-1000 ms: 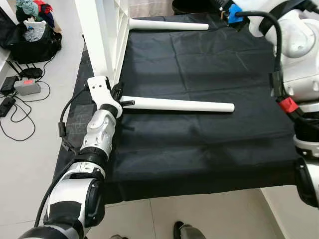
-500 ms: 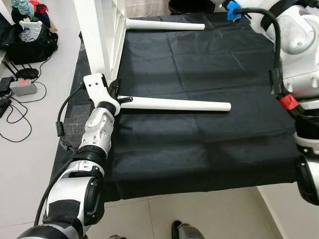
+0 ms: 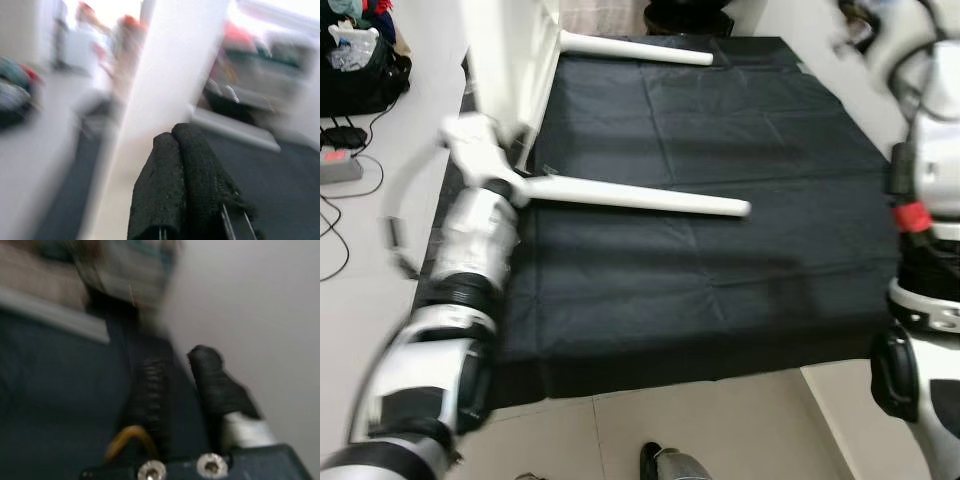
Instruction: Building children table
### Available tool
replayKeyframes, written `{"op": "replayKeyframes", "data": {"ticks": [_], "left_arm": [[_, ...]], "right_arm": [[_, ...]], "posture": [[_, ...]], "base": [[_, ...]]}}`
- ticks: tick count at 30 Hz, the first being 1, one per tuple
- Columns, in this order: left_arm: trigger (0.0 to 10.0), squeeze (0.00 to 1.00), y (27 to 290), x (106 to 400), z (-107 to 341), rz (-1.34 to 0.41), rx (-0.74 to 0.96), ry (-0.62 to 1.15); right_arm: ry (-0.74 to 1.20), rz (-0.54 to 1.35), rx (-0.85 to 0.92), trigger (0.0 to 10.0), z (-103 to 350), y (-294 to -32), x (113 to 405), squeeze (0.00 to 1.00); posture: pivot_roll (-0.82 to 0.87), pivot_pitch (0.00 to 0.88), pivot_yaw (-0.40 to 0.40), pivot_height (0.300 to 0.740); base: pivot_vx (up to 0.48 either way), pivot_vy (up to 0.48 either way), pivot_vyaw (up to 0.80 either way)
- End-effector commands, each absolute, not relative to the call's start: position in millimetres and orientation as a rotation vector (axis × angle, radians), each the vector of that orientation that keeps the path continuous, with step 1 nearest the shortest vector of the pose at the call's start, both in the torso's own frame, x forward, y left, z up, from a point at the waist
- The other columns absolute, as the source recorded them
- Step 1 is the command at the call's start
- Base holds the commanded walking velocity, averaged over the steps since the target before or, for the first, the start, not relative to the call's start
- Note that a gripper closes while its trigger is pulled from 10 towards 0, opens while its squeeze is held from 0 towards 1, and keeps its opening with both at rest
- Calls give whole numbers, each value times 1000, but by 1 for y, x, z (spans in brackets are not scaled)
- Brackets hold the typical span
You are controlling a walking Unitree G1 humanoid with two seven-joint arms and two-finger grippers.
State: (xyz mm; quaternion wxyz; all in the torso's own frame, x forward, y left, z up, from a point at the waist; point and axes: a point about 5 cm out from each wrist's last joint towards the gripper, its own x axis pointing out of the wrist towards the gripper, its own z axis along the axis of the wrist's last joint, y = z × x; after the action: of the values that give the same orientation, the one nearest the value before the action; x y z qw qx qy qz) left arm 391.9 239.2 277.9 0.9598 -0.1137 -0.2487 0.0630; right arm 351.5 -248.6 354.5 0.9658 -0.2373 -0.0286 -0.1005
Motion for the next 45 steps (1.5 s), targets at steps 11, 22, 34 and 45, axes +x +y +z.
{"op": "replayKeyframes", "data": {"ticks": [11, 22, 34, 45], "left_arm": [[10000, 0, 217, 389, 316, 30, -189, -626], [10000, 0, 169, 360, 220, -218, -196, -370], [10000, 0, 154, 298, 156, -179, -197, -181], [10000, 0, 143, 268, 156, -197, -124, -134]], "right_arm": [[-90, 33, -518, 7490, 338, -217, 347, 0], [-2, 334, -559, 10000, 293, -184, 328, 0], [-40, 544, -329, 10000, 243, -138, 309, 4], [-41, 657, -169, 10000, 212, -117, 289, 1000]], "posture": [[-101, 137, -37, 740], [-81, 123, -53, 740], [-69, 99, -53, 740], [-44, 57, -44, 740]], "base": [[0, 0, 0], [0, 0, 0], [0, 0, 0], [0, 0, 0]]}}
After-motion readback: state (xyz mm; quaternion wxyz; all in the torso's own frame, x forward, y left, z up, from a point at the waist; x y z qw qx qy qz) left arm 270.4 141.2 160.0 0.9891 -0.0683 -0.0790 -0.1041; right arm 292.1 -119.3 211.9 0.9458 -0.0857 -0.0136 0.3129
